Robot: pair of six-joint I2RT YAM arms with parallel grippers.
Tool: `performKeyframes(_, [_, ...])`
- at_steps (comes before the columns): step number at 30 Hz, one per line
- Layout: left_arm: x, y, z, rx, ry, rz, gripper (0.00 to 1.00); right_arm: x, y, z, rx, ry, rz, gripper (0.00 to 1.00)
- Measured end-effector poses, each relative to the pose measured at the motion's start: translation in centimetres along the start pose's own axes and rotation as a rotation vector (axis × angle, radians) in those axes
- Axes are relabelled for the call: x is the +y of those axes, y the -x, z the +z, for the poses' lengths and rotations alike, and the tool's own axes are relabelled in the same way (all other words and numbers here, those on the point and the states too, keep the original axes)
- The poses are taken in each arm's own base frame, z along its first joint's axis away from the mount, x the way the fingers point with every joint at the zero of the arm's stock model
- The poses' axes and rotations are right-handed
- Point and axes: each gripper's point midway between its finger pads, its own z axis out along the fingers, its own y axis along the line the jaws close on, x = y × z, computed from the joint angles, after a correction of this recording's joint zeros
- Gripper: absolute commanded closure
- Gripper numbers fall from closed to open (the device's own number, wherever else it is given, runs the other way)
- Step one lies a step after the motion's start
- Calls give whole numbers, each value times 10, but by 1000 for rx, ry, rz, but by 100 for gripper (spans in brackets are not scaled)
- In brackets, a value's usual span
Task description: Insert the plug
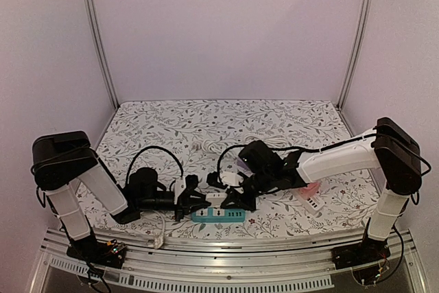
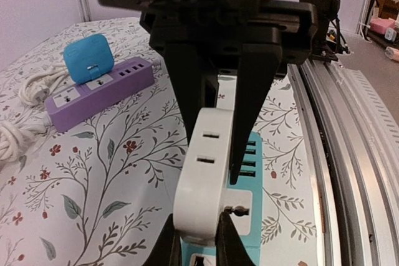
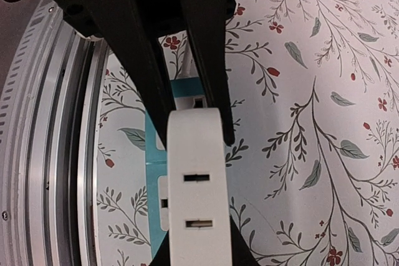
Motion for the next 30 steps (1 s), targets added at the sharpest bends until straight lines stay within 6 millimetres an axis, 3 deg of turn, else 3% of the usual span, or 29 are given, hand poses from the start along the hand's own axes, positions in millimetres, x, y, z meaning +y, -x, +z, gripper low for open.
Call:
performKeyframes(8, [-2, -10, 2, 42, -16, 15, 100, 0, -9, 7, 21, -5, 1, 100])
performKeyframes(23, [-2, -9, 8, 50, -67, 62, 100, -1, -16, 8, -4, -43, -15, 100])
performKeyframes(26, [-2, -9, 8, 51, -69, 65, 100, -1, -16, 8, -4, -43, -16, 88])
performKeyframes(27, [-2, -9, 8, 51, -69, 66, 93, -1, -16, 8, -4, -44, -16, 82])
performKeyframes(29, [-2, -9, 8, 50, -70, 72, 64, -1, -16, 8, -4, -44, -18, 69])
performKeyframes(30, [-3, -9, 9, 49, -74, 86, 51, -1, -16, 8, -3, -45, -12, 58])
